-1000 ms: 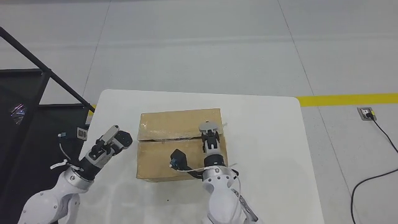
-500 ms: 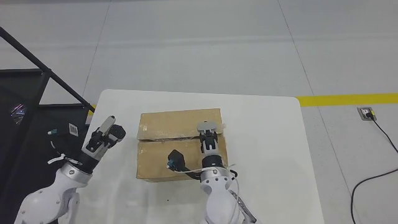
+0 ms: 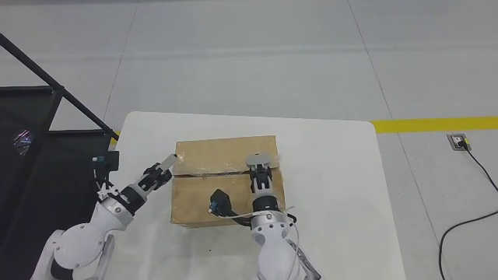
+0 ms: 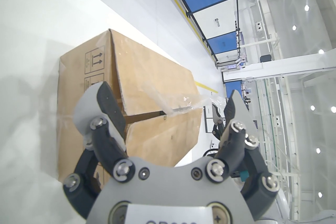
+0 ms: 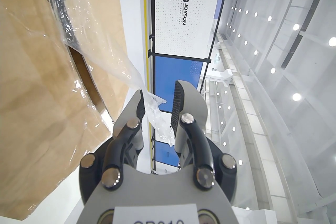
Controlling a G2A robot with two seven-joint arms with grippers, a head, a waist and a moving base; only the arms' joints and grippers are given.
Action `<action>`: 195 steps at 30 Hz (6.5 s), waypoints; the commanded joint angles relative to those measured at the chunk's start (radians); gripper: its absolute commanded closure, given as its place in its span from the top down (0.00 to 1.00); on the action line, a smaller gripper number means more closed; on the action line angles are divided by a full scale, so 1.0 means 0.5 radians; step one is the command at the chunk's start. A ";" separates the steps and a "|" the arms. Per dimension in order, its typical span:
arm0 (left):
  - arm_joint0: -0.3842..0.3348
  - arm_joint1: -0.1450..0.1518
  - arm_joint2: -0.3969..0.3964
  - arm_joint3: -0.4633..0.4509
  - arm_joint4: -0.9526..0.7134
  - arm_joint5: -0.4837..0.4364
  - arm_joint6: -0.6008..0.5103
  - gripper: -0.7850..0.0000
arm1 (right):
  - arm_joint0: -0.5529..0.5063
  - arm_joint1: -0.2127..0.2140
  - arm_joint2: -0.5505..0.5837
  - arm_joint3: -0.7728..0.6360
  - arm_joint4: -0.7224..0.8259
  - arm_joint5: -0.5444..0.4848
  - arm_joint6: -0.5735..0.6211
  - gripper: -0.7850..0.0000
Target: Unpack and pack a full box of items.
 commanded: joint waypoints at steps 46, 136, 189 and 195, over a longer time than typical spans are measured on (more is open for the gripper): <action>0.020 -0.007 0.250 -0.126 0.291 0.164 0.079 0.46 | 0.022 -0.006 0.029 0.035 0.000 -0.008 -0.050 0.27; 0.478 -0.018 -0.076 -0.285 -0.104 -0.492 0.213 1.00 | -0.031 -0.056 0.087 -0.093 0.000 0.180 0.013 0.00; -0.024 0.054 -0.038 0.202 -0.456 -0.369 -0.519 1.00 | -0.211 0.034 0.122 -0.112 0.000 -0.034 -0.132 0.62; -0.035 0.056 -0.012 0.223 -0.444 -0.362 -0.483 1.00 | -0.240 0.044 0.129 -0.126 0.000 -0.044 -0.143 1.00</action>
